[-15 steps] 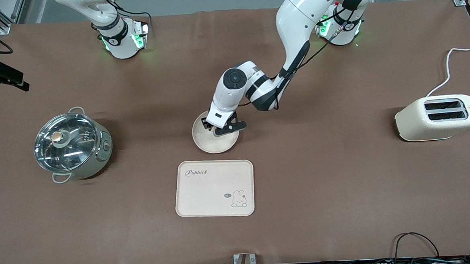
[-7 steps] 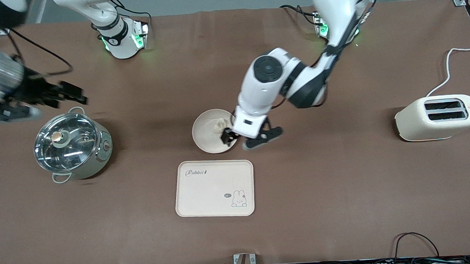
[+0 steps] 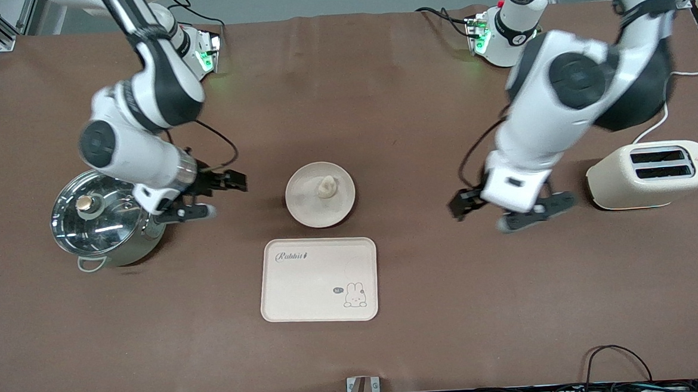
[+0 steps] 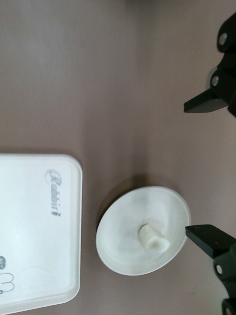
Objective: Place bun in plate and plate on tray
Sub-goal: 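Raise the left gripper away while the right gripper reaches the plate rim, then grasp the plate rim with the right gripper and lift it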
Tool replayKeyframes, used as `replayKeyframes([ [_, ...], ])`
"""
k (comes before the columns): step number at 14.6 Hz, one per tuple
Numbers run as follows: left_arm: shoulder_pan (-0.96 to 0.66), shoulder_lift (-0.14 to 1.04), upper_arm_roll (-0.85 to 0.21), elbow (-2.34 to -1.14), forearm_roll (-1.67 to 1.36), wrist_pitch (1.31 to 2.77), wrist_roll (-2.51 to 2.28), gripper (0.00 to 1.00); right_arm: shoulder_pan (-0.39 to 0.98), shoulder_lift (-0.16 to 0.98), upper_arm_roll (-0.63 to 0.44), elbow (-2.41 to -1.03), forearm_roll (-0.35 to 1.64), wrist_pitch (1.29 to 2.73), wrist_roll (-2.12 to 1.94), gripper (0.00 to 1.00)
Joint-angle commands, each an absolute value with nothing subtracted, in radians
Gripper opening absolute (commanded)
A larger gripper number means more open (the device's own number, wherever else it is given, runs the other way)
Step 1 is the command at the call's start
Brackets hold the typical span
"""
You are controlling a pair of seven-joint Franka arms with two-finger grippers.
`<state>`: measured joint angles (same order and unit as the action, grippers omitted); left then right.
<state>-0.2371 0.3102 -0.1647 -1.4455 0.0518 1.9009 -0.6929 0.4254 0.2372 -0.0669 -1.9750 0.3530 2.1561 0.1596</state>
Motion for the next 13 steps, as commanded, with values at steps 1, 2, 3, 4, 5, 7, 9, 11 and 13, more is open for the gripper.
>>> replayKeyframes([
  [1,-0.143,0.18,-0.17,-1.476,0.071,1.8,-0.524,1.0,0.503,0.346,-0.077,-1.967,0.416,2.297,0.17,1.0],
  [2,-0.112,0.145,-0.17,-1.476,0.072,1.763,-0.464,1.0,0.534,0.388,-0.077,-1.962,0.416,2.356,0.172,1.0],
  [3,-0.085,0.106,-0.173,-1.476,0.072,1.72,-0.413,1.0,0.552,0.425,-0.077,-1.957,0.416,2.393,0.173,1.0],
  [4,-0.068,0.077,-0.173,-1.476,0.074,1.677,-0.366,1.0,0.558,0.454,-0.077,-1.956,0.416,2.422,0.173,1.0],
  [5,-0.052,0.049,-0.172,-1.476,0.071,1.634,-0.31,1.0,0.564,0.474,-0.077,-1.956,0.416,2.443,0.172,1.0],
  [7,-0.008,-0.009,-0.178,-1.488,0.069,1.559,-0.221,1.0,0.587,0.503,-0.077,-1.954,0.416,2.453,0.173,1.0],
  [9,0.014,-0.049,-0.175,-1.497,0.058,1.491,-0.161,1.0,0.592,0.514,-0.077,-1.956,0.416,2.444,0.173,0.98],
  [11,0.023,-0.101,-0.173,-1.546,0.057,1.486,-0.132,1.0,0.595,0.515,-0.075,-1.962,0.416,2.434,0.175,0.87],
  [13,0.025,-0.112,-0.173,-1.555,0.058,1.483,-0.129,1.0,0.612,0.525,-0.074,-1.962,0.417,2.437,0.176,0.75],
])
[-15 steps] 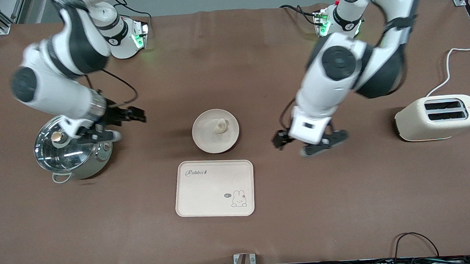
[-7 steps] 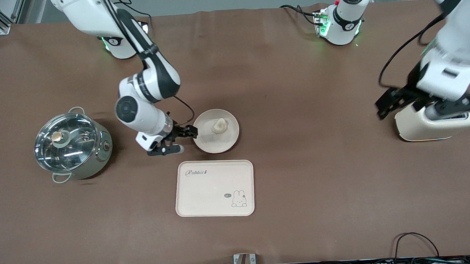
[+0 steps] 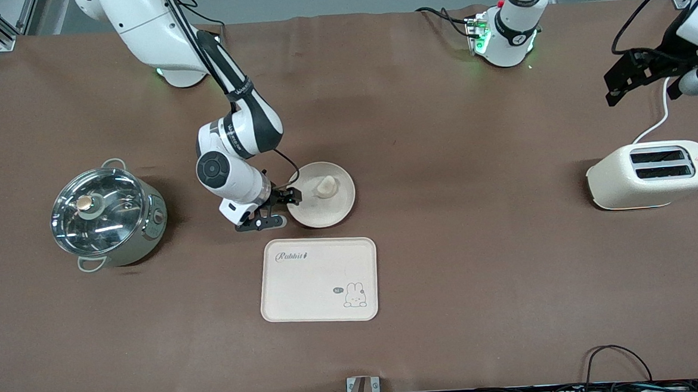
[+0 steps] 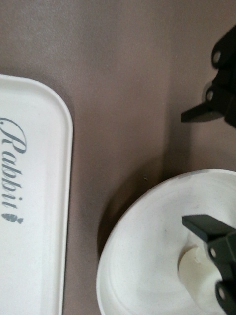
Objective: Place bun in plate and plate on tray
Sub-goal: 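Grasp the plate rim with the right gripper and lift it, then move the held plate over the white tray and lower it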
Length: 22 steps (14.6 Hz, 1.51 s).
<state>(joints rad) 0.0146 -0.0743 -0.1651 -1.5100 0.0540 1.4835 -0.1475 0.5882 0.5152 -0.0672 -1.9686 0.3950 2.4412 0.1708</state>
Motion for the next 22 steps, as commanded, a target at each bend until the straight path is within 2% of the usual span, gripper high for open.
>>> replayKeyframes([
  [1,0.028,-0.109,-0.173,-1.554,0.058,1.482,-0.127,1.0,0.617,0.543,-0.075,-1.957,0.417,2.441,0.176,0.72],
  [3,0.028,-0.101,-0.175,-1.554,0.057,1.482,-0.127,1.0,0.629,0.557,-0.075,-1.956,0.426,2.448,0.176,0.64],
  [4,0.028,-0.101,-0.175,-1.557,0.055,1.482,-0.126,1.0,0.63,0.56,-0.074,-1.956,0.436,2.448,0.176,0.64],
  [5,0.028,-0.1,-0.175,-1.557,0.052,1.482,-0.126,1.0,0.634,0.564,-0.075,-1.956,0.439,2.448,0.176,0.58],
  [7,0.028,-0.091,-0.175,-1.557,0.051,1.482,-0.126,1.0,0.637,0.565,-0.074,-1.956,0.44,2.439,0.176,0.14],
  [8,0.028,-0.089,-0.175,-1.554,0.051,1.482,-0.127,1.0,0.638,0.565,-0.074,-1.954,0.443,2.438,0.178,0.02],
  [12,0.028,-0.087,-0.175,-1.555,0.049,1.48,-0.126,1.0,0.637,0.557,-0.074,-1.931,0.463,2.427,0.169,0.0],
  [13,0.029,-0.089,-0.175,-1.555,0.049,1.48,-0.126,1.0,0.629,0.552,-0.074,-1.901,0.465,2.38,0.167,0.0],
  [16,0.028,-0.087,-0.175,-1.555,0.049,1.48,-0.126,1.0,0.572,0.552,-0.075,-1.769,0.471,2.16,0.173,0.0],
  [20,0.028,-0.087,-0.175,-1.555,0.049,1.48,-0.126,1.0,0.508,0.58,-0.077,-1.594,0.492,2.14,0.164,0.0],
  [22,0.028,-0.086,-0.175,-1.555,0.049,1.48,-0.126,1.0,0.477,0.665,-0.074,-1.487,0.495,2.141,0.163,0.0],
])
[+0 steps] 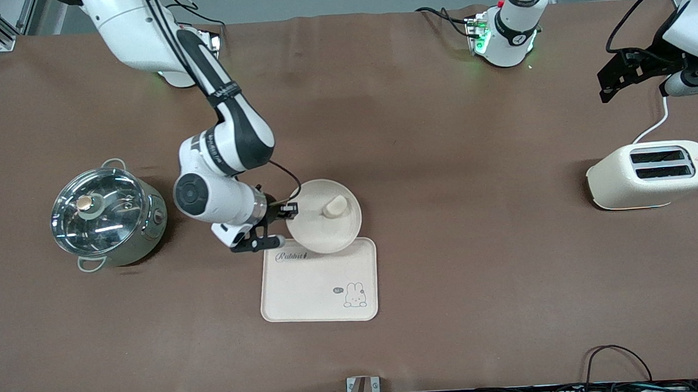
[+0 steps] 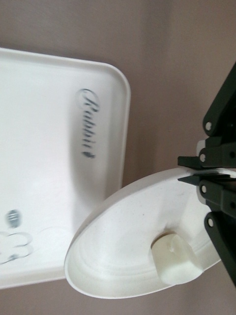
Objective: Place bun in plate and plate on tray
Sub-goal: 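Move the held plate over the white tray and lower it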
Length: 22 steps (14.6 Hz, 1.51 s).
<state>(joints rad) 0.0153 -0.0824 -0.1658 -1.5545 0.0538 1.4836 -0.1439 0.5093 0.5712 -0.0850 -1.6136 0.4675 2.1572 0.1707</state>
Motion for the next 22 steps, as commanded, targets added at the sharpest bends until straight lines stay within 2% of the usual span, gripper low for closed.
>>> replayKeyframes([
  [1,0.028,-0.084,-0.175,-1.555,0.049,1.482,-0.126,1.0,0.473,0.701,-0.075,-1.455,0.514,2.144,0.163,0.0],
  [4,0.028,-0.08,-0.175,-1.555,0.051,1.482,-0.126,1.0,0.442,0.788,-0.074,-1.359,0.577,2.158,0.155,0.0],
  [8,0.028,-0.081,-0.175,-1.555,0.051,1.48,-0.126,1.0,0.422,0.874,-0.074,-1.293,0.678,2.213,0.141,0.0],
  [11,0.028,-0.083,-0.175,-1.555,0.051,1.473,-0.126,1.0,0.411,0.914,-0.074,-1.252,0.684,2.25,0.135,0.0],
  [18,0.028,-0.083,-0.175,-1.552,0.051,1.473,-0.127,1.0,0.368,0.951,-0.058,-1.233,0.684,2.25,0.062,0.0],
  [20,0.028,-0.08,-0.175,-1.548,0.051,1.483,-0.127,1.0,0.356,0.953,-0.058,-1.239,0.689,2.247,0.035,0.03],
  [21,0.031,-0.078,-0.175,-1.548,0.051,1.489,-0.127,1.0,0.356,0.953,-0.058,-1.239,0.689,2.247,0.035,0.26],
  [22,0.031,-0.078,-0.175,-1.548,0.051,1.491,-0.127,1.0,0.357,0.956,-0.058,-1.241,0.689,2.249,0.035,0.72],
])
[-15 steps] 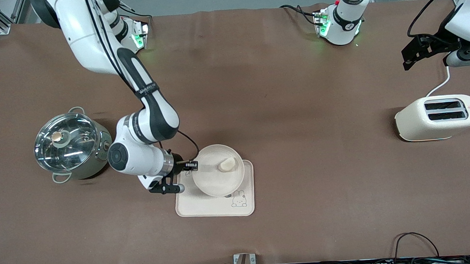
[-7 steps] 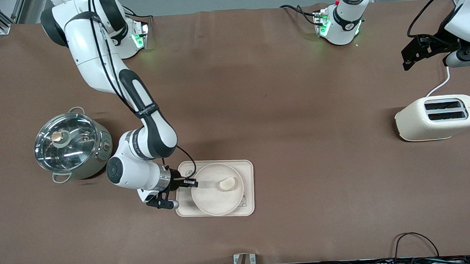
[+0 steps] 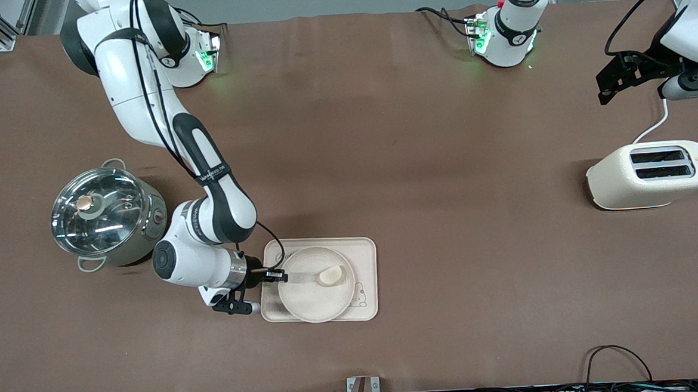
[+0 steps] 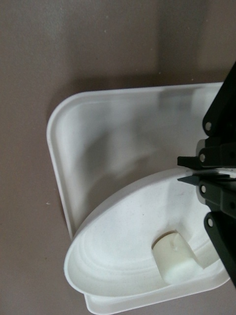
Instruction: Place bun in plate and plate on tray
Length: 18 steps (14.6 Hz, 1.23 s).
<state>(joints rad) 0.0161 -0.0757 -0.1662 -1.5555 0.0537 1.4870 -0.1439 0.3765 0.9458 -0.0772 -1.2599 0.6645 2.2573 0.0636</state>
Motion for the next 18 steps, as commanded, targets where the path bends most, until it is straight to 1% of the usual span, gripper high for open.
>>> replayKeyframes([
  [1,0.031,-0.078,-0.173,-1.546,0.052,1.491,-0.127,1.0,0.36,0.959,-0.058,-1.241,0.689,2.252,0.035,1.0],
  [5,0.035,-0.083,-0.173,-1.548,0.051,1.488,-0.126,1.0,0.35,0.947,-0.057,-1.246,0.686,2.24,0.037,1.0],
  [8,0.035,-0.083,-0.173,-1.548,0.051,1.486,-0.126,1.0,0.356,0.885,-0.058,-1.278,0.684,2.234,0.046,1.0],
  [9,0.035,-0.084,-0.173,-1.548,0.052,1.486,-0.126,1.0,0.354,0.858,-0.06,-1.288,0.683,2.194,0.048,1.0],
  [11,0.035,-0.084,-0.173,-1.548,0.052,1.486,-0.127,1.0,0.336,0.807,-0.087,-1.314,0.678,2.033,0.048,1.0],
  [12,0.035,-0.086,-0.173,-1.548,0.052,1.486,-0.126,1.0,0.331,0.769,-0.106,-1.34,0.672,2.004,0.048,1.0],
  [14,0.035,-0.087,-0.173,-1.548,0.052,1.486,-0.126,1.0,0.339,0.653,-0.15,-1.448,0.66,2.0,0.045,1.0],
  [15,0.035,-0.087,-0.173,-1.548,0.052,1.486,-0.126,1.0,0.341,0.608,-0.167,-1.478,0.62,1.991,0.044,1.0],
  [18,0.035,-0.091,-0.173,-1.548,0.052,1.483,-0.126,1.0,0.333,0.481,-0.199,-1.482,0.38,1.895,0.045,1.0],
])
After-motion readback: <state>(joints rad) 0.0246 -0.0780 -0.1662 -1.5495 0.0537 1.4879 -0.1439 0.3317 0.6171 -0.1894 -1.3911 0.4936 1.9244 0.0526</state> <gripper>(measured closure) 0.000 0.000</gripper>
